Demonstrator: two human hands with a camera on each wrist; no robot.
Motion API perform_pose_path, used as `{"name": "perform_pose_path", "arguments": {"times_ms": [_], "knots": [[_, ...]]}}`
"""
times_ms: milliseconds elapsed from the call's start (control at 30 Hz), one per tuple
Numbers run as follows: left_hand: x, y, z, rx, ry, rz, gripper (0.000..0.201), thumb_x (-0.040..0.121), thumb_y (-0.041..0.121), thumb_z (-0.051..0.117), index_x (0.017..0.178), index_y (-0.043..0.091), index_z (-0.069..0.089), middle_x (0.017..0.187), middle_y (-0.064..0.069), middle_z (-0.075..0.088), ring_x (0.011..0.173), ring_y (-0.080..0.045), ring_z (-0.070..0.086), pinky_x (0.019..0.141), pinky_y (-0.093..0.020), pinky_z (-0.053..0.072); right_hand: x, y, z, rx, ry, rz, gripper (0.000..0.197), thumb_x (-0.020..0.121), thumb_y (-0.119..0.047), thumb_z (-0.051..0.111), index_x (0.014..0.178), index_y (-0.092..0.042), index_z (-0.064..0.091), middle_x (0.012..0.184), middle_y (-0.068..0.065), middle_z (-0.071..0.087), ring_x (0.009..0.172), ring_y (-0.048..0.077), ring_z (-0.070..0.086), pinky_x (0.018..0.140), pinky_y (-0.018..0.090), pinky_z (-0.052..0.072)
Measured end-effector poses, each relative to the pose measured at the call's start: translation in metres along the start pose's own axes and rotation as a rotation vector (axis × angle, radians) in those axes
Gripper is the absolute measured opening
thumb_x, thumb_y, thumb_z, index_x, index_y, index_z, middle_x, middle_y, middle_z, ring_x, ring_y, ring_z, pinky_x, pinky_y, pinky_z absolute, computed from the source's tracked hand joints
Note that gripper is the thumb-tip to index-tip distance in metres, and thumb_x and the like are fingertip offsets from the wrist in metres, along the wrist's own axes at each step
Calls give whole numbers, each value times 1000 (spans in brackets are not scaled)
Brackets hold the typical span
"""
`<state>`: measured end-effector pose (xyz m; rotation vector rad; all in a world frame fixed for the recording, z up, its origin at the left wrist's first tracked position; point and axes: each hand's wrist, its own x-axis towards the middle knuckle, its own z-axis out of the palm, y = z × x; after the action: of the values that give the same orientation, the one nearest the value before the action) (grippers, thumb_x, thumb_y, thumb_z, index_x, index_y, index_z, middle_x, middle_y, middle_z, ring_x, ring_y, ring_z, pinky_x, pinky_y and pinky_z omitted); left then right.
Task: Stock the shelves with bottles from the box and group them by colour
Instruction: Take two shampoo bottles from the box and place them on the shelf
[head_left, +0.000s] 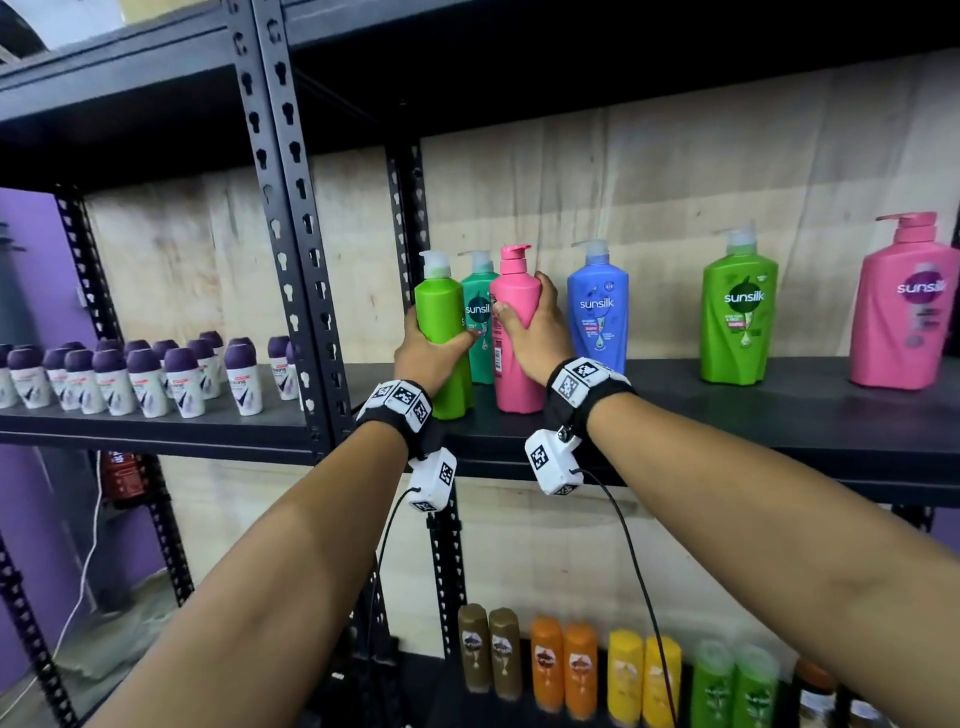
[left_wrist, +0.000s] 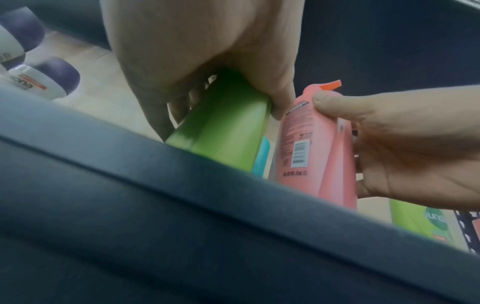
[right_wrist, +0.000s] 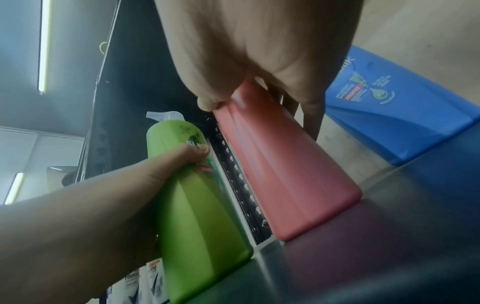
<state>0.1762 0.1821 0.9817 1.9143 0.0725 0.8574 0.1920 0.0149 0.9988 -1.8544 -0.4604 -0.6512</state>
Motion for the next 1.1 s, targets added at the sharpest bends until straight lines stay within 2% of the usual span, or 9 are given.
{"name": "perform_pose_path", "arguments": {"times_ms": [200, 333, 533, 633, 733, 833, 967, 1033, 1100], "knots": [[1, -6, 0, 41, -19, 5, 90, 78, 58, 77, 147, 24, 32, 109, 1, 59, 97, -23, 59, 87, -31, 48, -4, -4, 2, -12, 18, 20, 75, 101, -42, 56, 158, -16, 16, 135, 19, 57, 113, 36, 62, 93, 41, 51], [-8, -14, 1, 88, -54, 2, 95, 80, 65, 72, 150, 21, 26, 123, -9, 62, 105, -30, 63, 92, -39, 52, -8, -5, 1, -17, 19, 29, 70, 101, -40, 55, 157, -15, 19, 134, 19, 58, 110, 38, 63, 88, 41, 52], [-32, -18, -2, 135, -69, -4, 88, 88, 51, 71, 153, 13, 26, 133, -18, 59, 117, -36, 61, 92, -33, 46, -13, -4, -7, -86, -48, 51, 67, 101, -26, 54, 157, -14, 20, 143, 17, 51, 122, 35, 58, 102, 46, 48], [-48, -22, -5, 188, -56, 32, 79, 89, 45, 72, 150, 11, 33, 133, -18, 60, 119, -36, 60, 99, -39, 49, -20, 0, -12, -137, -87, 49, 68, 97, -23, 55, 156, -17, 23, 144, 13, 49, 124, 33, 56, 105, 47, 46], [-61, -23, -8, 232, -25, 57, 74, 91, 38, 70, 150, 8, 36, 138, -18, 57, 127, -36, 54, 104, -47, 46, -33, 1, -19, -148, -70, 7, 71, 94, -24, 60, 156, -17, 26, 145, 12, 49, 130, 30, 51, 110, 43, 42], [-76, -22, -9, 242, 2, 75, 72, 93, 32, 68, 152, 6, 35, 142, -18, 51, 131, -34, 49, 108, -45, 42, -48, 0, -26, -184, -77, -15, 72, 95, -27, 60, 157, -16, 24, 151, 14, 39, 137, 28, 43, 116, 37, 34], [-99, -20, -12, 224, 59, 121, 65, 94, 31, 67, 149, 6, 42, 137, -15, 49, 124, -29, 52, 106, -36, 43, -71, -5, -40, -265, -113, -107, 52, 98, -28, 57, 146, -15, 43, 134, 8, 49, 118, 20, 55, 108, 36, 42], [-112, -20, -14, 241, 76, 189, 53, 95, 29, 66, 141, 8, 52, 130, -12, 52, 119, -26, 54, 100, -31, 43, -83, -8, -48, -292, -143, -188, 33, 98, -24, 57, 128, -12, 59, 112, 4, 58, 99, 15, 58, 99, 35, 47], [-126, -21, -16, 269, 83, 276, 40, 95, 27, 65, 130, 9, 61, 123, -9, 56, 117, -26, 53, 100, -34, 43, -98, -8, -58, -352, -193, -243, 18, 97, -23, 57, 107, -12, 67, 97, 3, 61, 87, 17, 58, 91, 35, 49]]}}
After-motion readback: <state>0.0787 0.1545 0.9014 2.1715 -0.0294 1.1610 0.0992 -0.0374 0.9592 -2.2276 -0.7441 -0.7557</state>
